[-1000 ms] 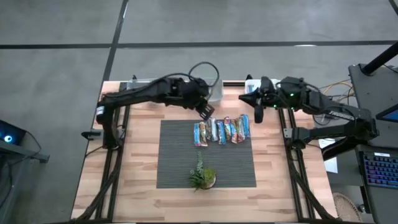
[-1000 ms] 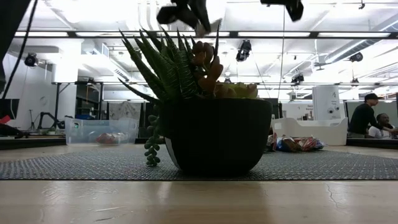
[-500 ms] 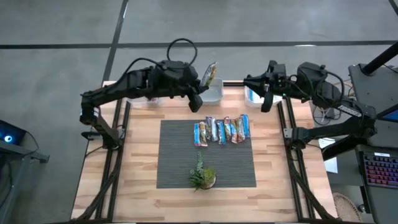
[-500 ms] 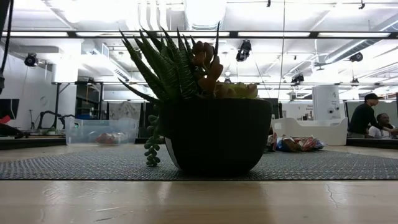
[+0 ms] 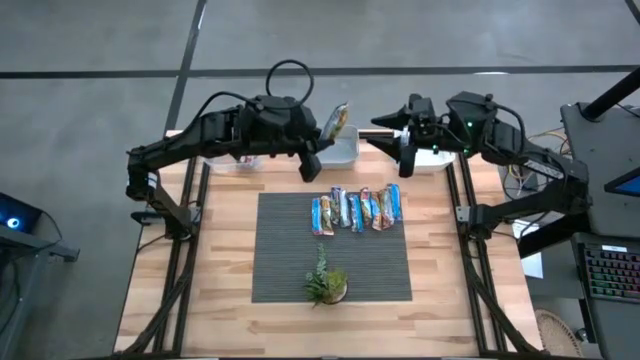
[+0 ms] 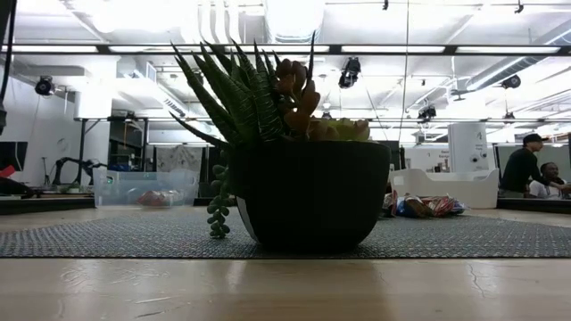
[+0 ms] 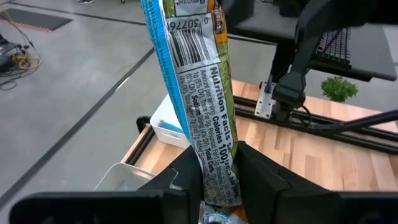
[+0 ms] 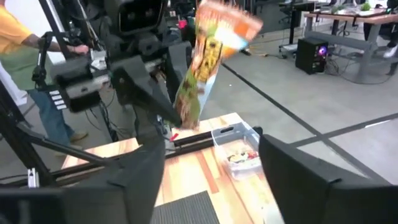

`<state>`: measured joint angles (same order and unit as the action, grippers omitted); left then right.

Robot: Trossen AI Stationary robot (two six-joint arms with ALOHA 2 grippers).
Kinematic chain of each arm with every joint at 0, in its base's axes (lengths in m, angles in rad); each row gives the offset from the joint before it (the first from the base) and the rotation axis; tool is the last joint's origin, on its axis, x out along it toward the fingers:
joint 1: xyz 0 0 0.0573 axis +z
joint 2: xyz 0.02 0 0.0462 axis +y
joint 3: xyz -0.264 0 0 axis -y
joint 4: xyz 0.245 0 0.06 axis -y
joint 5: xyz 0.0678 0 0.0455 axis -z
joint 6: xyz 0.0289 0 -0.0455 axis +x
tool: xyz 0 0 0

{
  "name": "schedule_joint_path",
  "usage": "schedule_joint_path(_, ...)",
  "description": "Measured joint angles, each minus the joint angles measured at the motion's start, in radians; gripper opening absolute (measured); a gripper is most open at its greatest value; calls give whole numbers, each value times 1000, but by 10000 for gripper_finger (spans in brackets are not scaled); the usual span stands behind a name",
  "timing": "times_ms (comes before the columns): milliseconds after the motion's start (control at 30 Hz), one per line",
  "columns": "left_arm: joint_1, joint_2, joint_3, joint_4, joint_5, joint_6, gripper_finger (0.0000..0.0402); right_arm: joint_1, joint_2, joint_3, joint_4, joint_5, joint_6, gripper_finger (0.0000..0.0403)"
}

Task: Pick and place Granola Bars by type
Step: Put the yellow granola bar into the white bin

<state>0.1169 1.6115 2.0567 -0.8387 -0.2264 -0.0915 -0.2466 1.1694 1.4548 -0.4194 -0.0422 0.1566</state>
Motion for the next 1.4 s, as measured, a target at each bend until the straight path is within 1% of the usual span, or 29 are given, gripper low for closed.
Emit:
schedule_joint_path(133,0,-4,0,-3,2,23,70,0,17,29,3,-9,-7,295)
schedule_joint_path(300,0,-20,0,1,1,44,70,0,20,48,6,-11,-19,314)
schedule_joint_path(467,0,-48,0,22,17,67,70,0,19,64,12,-11,-19,314)
schedule_joint_path(633,0,-88,0,105,89,98,70,0,20,76,51,-16,-20,307)
schedule_joint_path(733,0,-109,0,143,155,112,70,0,21,79,105,-50,-19,307)
schedule_joint_path(933,0,-124,0,192,235,132,70,0,21,80,230,-120,4,313)
schedule_joint_path(1033,0,-124,0,217,277,140,70,0,21,80,260,-126,9,313)
schedule_joint_path(1133,0,-123,-2,240,292,142,70,0,21,80,264,-127,23,314)
schedule_joint_path(1267,0,-118,-41,294,299,141,70,0,24,80,269,-127,28,315)
schedule_joint_path(1400,1,-118,-126,415,314,134,70,0,29,80,270,-128,36,315)
